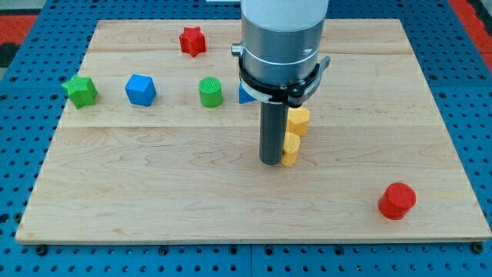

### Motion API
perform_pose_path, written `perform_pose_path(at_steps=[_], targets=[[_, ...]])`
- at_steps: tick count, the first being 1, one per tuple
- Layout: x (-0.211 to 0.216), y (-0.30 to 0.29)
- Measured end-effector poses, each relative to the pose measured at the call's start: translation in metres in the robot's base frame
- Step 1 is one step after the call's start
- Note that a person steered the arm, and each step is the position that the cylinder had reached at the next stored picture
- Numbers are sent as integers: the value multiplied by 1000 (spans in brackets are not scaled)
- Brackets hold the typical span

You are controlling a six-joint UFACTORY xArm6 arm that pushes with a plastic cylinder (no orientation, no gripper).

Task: Push the red circle into the yellow blocks

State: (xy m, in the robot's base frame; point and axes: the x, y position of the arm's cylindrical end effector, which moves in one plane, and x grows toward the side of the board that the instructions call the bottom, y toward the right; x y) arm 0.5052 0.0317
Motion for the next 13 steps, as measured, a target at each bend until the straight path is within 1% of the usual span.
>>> perform_pose_path(at_steps=[1,2,3,4,5,6,7,8,9,10,11,13], targets=[[13,23],[12,68],[24,103],[16,205],[38,247],[90,179],[45,92],[36,90],[4,115],[-70,93],[-103,53],[-105,65]])
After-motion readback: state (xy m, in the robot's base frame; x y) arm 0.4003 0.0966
